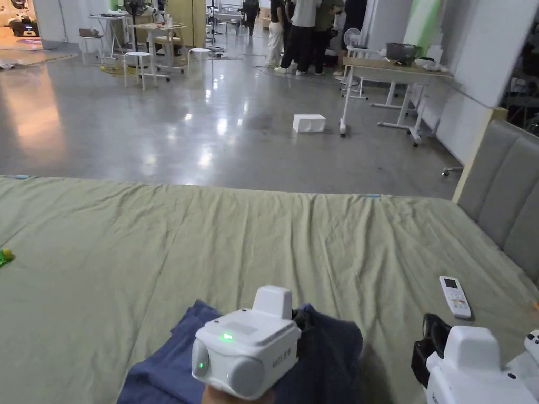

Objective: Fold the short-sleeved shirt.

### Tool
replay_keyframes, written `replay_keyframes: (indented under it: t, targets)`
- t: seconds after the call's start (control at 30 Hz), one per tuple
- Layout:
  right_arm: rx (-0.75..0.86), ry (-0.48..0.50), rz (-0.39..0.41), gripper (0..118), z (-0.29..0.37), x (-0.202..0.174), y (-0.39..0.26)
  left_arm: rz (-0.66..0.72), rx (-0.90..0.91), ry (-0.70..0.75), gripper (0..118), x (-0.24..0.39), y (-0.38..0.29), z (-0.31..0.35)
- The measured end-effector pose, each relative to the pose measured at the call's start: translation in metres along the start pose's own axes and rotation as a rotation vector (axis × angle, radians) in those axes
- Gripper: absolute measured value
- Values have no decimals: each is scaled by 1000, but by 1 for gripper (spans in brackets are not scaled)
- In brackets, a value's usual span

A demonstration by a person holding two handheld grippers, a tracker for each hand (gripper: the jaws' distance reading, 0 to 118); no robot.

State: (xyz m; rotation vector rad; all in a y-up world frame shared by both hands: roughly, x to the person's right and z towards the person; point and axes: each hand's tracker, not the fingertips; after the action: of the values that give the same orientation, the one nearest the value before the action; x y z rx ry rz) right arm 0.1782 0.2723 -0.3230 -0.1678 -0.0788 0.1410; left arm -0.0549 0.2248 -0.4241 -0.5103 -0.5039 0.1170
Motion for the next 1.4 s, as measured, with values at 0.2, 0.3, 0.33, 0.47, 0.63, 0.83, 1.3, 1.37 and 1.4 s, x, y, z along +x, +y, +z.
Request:
replay_keyframes:
  t: [0.2,0.3,0.33,0.47,0.63,0.83,1.3,1.37,1.4]
  targets:
    - [-35,-2,0,0,0,0,-11,50,-36,-2,66,-3,-23,2]
    - [-37,4,2,0,-4,-4,-12,47,18,52,69,-22,-16,13]
    - [-39,9,1,0,-6,-7,-10,50,29,73,69,-29,-10,19]
    - [-29,16,0,0,-15,-20,-3,50,143,190,68,-57,13,56]
    - [-5,30,-5,0,-23,-38,8,21,245,405,56,-88,23,103]
    - [20,30,-11,0,-28,-58,17,-44,237,504,9,-121,11,140]
    - [-11,85,-5,0,-33,-76,20,-45,7,520,0,-155,-40,158]
    - [-29,92,-10,0,-37,-77,17,-27,-66,535,0,-171,-55,143]
    - [-31,90,-2,0,-38,-79,17,-4,-117,519,1,-178,-61,137]
